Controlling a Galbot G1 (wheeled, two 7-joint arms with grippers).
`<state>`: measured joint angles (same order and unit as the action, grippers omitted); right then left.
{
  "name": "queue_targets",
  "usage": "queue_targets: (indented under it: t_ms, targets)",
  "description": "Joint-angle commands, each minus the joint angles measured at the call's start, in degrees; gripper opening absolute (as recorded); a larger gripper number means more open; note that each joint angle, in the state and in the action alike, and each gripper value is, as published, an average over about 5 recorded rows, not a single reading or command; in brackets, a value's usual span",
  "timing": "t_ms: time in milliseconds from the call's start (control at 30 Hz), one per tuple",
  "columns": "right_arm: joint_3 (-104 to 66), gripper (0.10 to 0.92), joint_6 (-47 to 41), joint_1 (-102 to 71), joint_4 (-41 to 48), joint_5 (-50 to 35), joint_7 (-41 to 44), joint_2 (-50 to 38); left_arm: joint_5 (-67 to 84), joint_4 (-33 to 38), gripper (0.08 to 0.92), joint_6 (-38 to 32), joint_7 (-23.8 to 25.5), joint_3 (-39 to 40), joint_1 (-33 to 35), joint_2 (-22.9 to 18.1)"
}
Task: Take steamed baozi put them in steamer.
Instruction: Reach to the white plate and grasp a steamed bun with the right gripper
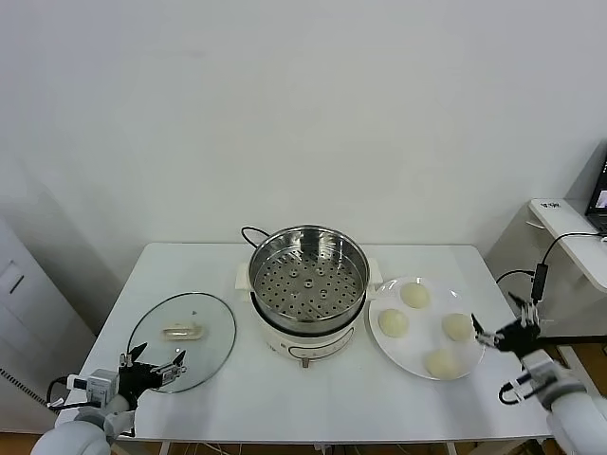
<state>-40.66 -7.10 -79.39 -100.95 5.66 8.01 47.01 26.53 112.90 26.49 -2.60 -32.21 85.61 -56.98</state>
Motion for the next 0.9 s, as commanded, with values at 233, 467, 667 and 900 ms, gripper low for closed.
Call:
queue_targets:
  t_ms: [233, 467, 667, 900]
  targets:
    - [35.72, 0.823, 6.07, 45.41, 23.35, 10.54, 30.22, -16.87, -2.22, 0.31, 0.823, 0.45, 0.03, 0.28, 0.42, -1.91]
    - [61.52, 0.823, 9.61, 69.38, 33.47, 3.94, 42.76, -16.56, -2.41, 0.34, 0.823, 0.67, 0.04, 0.08, 0.46, -1.81]
    - [79.32, 0.823, 12.46, 85.10, 43.67, -0.07, 48.71, -9.53, -2.45, 0.16, 0.823, 0.98, -0.05, 0.09, 0.43, -1.66]
    - [88.76, 0.823, 15.09, 91.11, 54.04, -0.42, 52.92, 1.60, -2.43, 0.20, 0.823, 1.31, -0.02, 0.01, 0.34, -1.57]
